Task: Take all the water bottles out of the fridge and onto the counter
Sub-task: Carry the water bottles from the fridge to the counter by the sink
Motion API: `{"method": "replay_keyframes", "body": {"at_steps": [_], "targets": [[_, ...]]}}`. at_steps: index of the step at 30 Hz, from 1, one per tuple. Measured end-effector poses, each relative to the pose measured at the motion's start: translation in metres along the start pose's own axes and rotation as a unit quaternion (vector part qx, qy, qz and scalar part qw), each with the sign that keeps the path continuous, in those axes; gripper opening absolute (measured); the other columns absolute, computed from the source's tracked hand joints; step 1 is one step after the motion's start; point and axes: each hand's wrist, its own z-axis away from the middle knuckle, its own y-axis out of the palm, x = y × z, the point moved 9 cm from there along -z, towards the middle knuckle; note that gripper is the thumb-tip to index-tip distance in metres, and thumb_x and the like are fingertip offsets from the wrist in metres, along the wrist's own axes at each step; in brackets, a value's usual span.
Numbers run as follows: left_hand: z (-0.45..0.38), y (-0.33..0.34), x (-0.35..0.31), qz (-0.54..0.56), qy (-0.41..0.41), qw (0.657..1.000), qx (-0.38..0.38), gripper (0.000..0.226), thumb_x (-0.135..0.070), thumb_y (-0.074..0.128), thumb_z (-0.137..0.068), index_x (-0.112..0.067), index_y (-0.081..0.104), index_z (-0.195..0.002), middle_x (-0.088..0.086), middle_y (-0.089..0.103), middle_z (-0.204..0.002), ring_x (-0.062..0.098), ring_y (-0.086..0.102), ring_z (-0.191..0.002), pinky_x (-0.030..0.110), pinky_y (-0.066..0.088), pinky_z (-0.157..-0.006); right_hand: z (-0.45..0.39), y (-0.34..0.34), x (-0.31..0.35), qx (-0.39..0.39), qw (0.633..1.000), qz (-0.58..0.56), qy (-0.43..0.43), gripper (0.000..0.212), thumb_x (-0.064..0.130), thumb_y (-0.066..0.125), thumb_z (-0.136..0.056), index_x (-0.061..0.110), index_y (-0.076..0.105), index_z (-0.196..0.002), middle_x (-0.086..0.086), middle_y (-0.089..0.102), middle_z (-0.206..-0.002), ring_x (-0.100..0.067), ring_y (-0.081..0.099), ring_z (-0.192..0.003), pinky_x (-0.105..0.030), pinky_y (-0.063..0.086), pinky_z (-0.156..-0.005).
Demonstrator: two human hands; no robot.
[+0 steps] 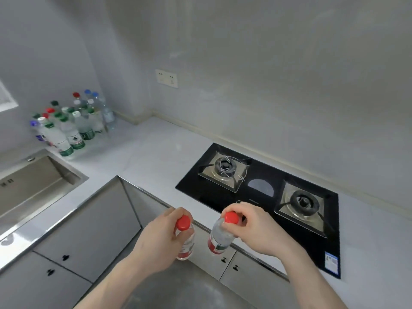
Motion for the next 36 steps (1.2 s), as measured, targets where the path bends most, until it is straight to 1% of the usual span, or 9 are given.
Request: {"method": "replay_keyframes", "body": {"at_steps": [5,9,13,15,18,24,29,32,36], "targets": [[0.011,-0.035,0.051,0.008,-0.059,0.996,-0.059,0.013,-0.041,0.062,-0.093,-0.046,0.054,-0.101,-0.022,0.058,-0.096,0.003,0.056,-0.084,0.022,0.046,-0.072,-0.05,0.029,0.049,0.042,0.997,0.002,-0.058,0.012,0.054,0.068,-0.092,0.052,0.065,-0.103,0.014,0.062,-0.105,-0.009,0.067,-0.089,-0.037,0.06,-0.081],[0.015,-0.057,0.08,0.021,-0.091,0.991,-0.094,0.015,-0.04,0.066,-0.094,-0.047,0.054,-0.1,-0.027,0.056,-0.098,0.0,0.055,-0.085,0.021,0.044,-0.07,-0.082,0.049,0.076,0.07,0.994,0.006,-0.086,0.012,0.052,0.069,-0.092,0.051,0.066,-0.103,0.015,0.062,-0.103,-0.007,0.066,-0.088,-0.036,0.059,-0.084],[0.01,-0.082,0.106,0.012,-0.122,0.984,-0.128,0.013,-0.04,0.065,-0.094,-0.043,0.054,-0.098,-0.019,0.059,-0.093,0.004,0.056,-0.082,0.029,0.05,-0.074,-0.122,0.068,0.103,0.102,0.988,-0.003,-0.117,0.014,0.05,0.071,-0.089,0.049,0.067,-0.102,0.016,0.063,-0.101,-0.008,0.065,-0.088,-0.038,0.059,-0.084],[0.004,-0.094,0.117,0.008,-0.137,0.98,-0.144,0.013,-0.04,0.066,-0.094,-0.042,0.054,-0.099,-0.02,0.059,-0.094,0.003,0.056,-0.085,0.029,0.05,-0.077,-0.143,0.075,0.115,0.115,0.984,-0.009,-0.133,0.016,0.049,0.072,-0.088,0.048,0.068,-0.103,0.021,0.064,-0.103,-0.005,0.064,-0.091,-0.036,0.058,-0.087],[-0.008,-0.109,0.13,0.012,-0.153,0.975,-0.162,0.015,-0.039,0.067,-0.093,-0.043,0.055,-0.1,-0.023,0.059,-0.097,0.002,0.056,-0.086,0.028,0.049,-0.077,-0.174,0.081,0.131,0.13,0.98,-0.005,-0.151,0.017,0.05,0.072,-0.088,0.047,0.068,-0.104,0.019,0.066,-0.103,-0.003,0.063,-0.091,-0.031,0.056,-0.089],[-0.059,-0.143,0.153,0.005,-0.171,0.969,-0.179,0.016,-0.037,0.069,-0.092,-0.042,0.056,-0.098,-0.024,0.059,-0.096,0.002,0.054,-0.086,0.025,0.046,-0.074,-0.243,0.077,0.155,0.139,0.973,-0.001,-0.182,0.019,0.052,0.071,-0.087,0.047,0.067,-0.105,0.016,0.066,-0.105,-0.004,0.064,-0.085,-0.029,0.055,-0.085],[-0.114,-0.164,0.168,-0.005,-0.169,0.967,-0.189,0.018,-0.036,0.071,-0.091,-0.043,0.057,-0.099,-0.023,0.06,-0.094,-0.001,0.054,-0.085,0.017,0.04,-0.069,-0.305,0.063,0.166,0.142,0.97,0.005,-0.199,0.018,0.05,0.072,-0.089,0.046,0.068,-0.107,0.022,0.065,-0.106,0.002,0.058,-0.085,-0.018,0.047,-0.081],[-0.144,-0.174,0.181,-0.003,-0.173,0.966,-0.19,0.017,-0.039,0.069,-0.092,-0.045,0.055,-0.1,-0.02,0.06,-0.092,0.003,0.055,-0.084,0.022,0.044,-0.07,-0.344,0.058,0.173,0.146,0.968,0.01,-0.204,0.018,0.049,0.073,-0.09,0.046,0.068,-0.107,0.023,0.064,-0.106,0.004,0.058,-0.088,-0.015,0.045,-0.081],[-0.175,-0.189,0.2,0.003,-0.178,0.965,-0.192,0.018,-0.04,0.068,-0.092,-0.046,0.055,-0.102,-0.021,0.059,-0.094,0.005,0.056,-0.083,0.026,0.048,-0.074,-0.389,0.061,0.186,0.147,0.966,0.023,-0.211,0.018,0.05,0.073,-0.088,0.046,0.068,-0.105,0.024,0.064,-0.104,0.003,0.059,-0.089,-0.018,0.047,-0.083]]}}
